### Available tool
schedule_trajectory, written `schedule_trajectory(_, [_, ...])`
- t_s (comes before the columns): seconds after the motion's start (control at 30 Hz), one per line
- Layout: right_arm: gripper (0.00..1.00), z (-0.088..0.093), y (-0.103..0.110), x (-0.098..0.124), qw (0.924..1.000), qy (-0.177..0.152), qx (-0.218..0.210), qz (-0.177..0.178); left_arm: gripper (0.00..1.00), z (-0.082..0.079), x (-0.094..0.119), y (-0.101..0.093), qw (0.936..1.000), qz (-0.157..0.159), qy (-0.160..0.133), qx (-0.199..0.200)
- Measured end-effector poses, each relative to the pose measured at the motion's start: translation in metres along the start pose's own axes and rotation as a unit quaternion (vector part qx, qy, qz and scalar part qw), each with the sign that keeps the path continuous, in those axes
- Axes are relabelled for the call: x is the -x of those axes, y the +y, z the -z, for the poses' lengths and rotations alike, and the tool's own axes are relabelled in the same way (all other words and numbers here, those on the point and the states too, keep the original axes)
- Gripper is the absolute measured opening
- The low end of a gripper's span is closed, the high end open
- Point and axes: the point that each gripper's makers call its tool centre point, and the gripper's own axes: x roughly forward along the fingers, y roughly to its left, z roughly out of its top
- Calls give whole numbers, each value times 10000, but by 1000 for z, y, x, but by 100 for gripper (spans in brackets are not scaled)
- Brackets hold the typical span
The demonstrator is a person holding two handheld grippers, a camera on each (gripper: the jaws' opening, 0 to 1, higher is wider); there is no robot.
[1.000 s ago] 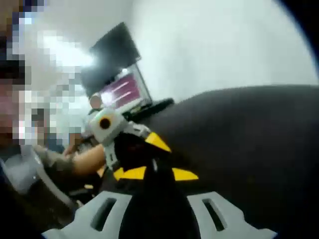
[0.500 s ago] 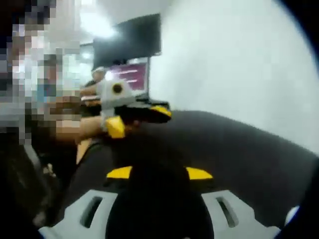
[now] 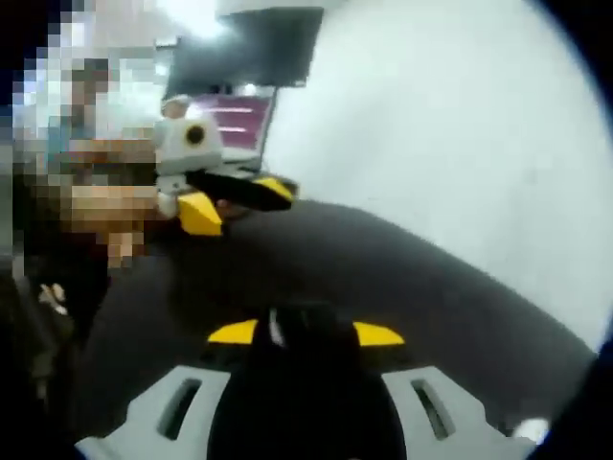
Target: Pick up three earphones and place each one into its charging case using tactile feedback, ensure that each earphone is properly inserted and securely positioned inside the case.
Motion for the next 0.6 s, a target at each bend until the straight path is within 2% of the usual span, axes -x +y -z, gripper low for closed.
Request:
schedule_trajectory(0.07, [37, 3, -18, 7, 9995, 75, 16, 302, 35, -4, -1, 0, 10000, -17, -6, 26])
schedule_trajectory(0.13, [37, 14, -34, 11, 9982, 281, -263, 461, 35, -9, -4, -1, 10000, -17, -29, 28])
schedule_trajectory(0.23, [37, 31, -50, 14, 9951, 499, -504, 689, 35, -10, -7, -4, 9999, 4, 114, -91])
schedule_trajectory(0.3, [37, 44, -57, 15, 9920, 630, -766, 784, 35, -8, -9, -7, 9997, 14, 213, -154])
schedule_trajectory(0.37, [37, 54, -62, 16, 9904, 726, -848, 820, 35, -5, -10, -9, 9994, 32, 305, -188])
schedule_trajectory(0.43, [37, 54, -62, 16, 9869, 642, -1276, 755, 35, -2, -9, -10, 9991, 29, 358, -217])
schedule_trajectory(0.5, [37, 56, -64, 15, 9861, 696, -1250, 843, 35, 2, -8, -10, 9988, 21, 442, -222])
schedule_trajectory(0.6, [37, 57, -65, 13, 9830, 686, -1495, 821, 35, 6, -6, -11, 9983, 7, 541, -224])
